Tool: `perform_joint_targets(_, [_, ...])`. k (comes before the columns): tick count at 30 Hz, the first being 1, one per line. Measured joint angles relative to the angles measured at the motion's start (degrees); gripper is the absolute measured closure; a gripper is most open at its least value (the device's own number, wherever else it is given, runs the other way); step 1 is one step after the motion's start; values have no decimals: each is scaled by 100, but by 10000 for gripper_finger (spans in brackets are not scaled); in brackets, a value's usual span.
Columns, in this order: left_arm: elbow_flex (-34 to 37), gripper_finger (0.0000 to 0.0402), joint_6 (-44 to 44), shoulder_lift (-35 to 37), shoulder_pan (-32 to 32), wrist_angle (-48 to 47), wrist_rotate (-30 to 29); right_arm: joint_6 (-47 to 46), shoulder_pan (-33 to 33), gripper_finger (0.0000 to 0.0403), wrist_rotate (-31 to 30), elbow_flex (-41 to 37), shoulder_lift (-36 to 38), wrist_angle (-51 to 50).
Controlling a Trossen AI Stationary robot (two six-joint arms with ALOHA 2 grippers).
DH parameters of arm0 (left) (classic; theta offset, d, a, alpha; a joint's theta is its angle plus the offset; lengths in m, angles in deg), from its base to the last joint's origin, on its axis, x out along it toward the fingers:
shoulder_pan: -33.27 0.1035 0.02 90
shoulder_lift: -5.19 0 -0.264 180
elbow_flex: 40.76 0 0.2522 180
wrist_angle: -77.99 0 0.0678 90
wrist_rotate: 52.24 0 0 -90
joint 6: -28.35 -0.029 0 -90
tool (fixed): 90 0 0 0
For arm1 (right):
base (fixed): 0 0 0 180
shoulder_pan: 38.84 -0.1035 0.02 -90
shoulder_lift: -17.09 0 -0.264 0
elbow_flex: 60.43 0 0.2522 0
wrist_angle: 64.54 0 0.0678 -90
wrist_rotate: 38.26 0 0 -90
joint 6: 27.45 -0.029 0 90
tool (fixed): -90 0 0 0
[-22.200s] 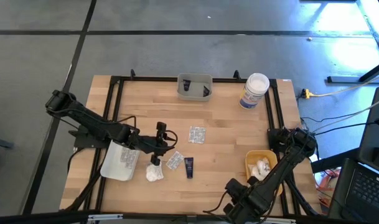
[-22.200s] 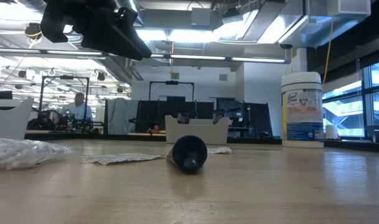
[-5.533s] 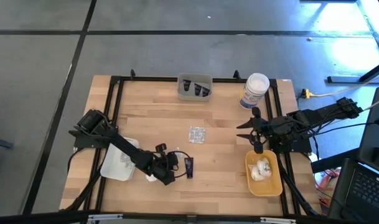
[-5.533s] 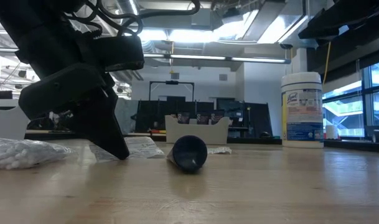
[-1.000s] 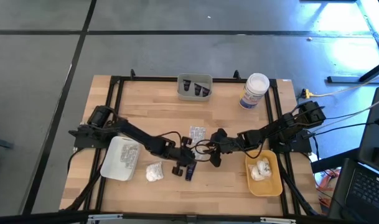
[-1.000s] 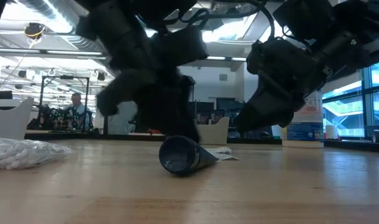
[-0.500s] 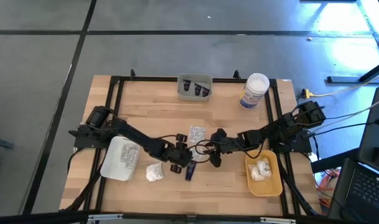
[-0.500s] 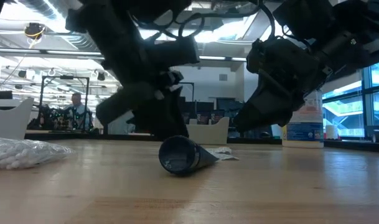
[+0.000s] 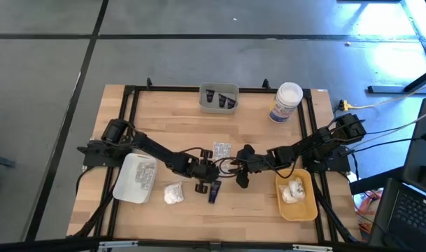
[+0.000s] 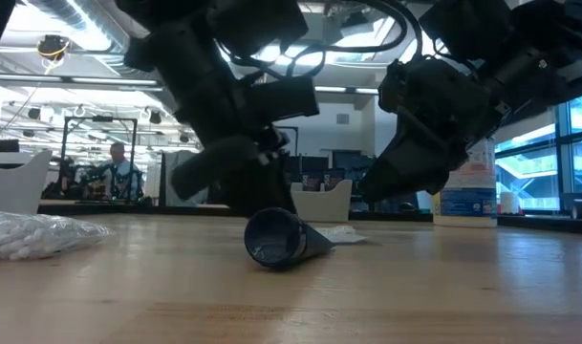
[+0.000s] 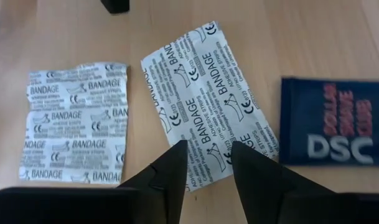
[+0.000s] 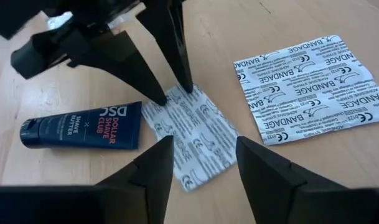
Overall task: Pick & Place Travel size toiletries
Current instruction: Put the bandage into the white bin
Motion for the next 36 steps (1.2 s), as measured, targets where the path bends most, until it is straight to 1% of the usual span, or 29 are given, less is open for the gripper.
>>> perform_joint_targets(4, [-6,284,29,-135,41,47,115,-10,0,218,212,0,0,-3])
perform_joint_targets(10, [-2,293,85,-149,37,32,122,-28,-18,213,1111,0,0,-137])
perform_joint_targets(13, [1,296,85,-153,37,29,144,143,-137,216,1280,0,0,-332])
perform_joint_targets(14, [3,297,85,-154,37,29,148,275,-209,218,1196,0,0,-412])
perform_joint_targets(15, [5,298,85,-154,39,29,149,455,-298,220,983,0,0,-477])
perform_joint_targets(19, [19,300,76,-154,37,96,172,1474,-615,228,-165,0,0,-531])
perform_joint_targets(22, [20,300,79,-160,41,152,272,1946,-787,228,-800,0,0,-531])
perform_joint_targets(27, [25,300,83,-160,39,171,270,2366,-927,217,-1200,21,-146,-538])
perform_joint_targets(31, [27,300,170,-164,53,230,302,2766,-983,212,-1443,215,-650,-544])
perform_joint_targets(36, [31,300,283,-173,116,407,526,3136,-1054,212,-1807,611,-1154,-457])
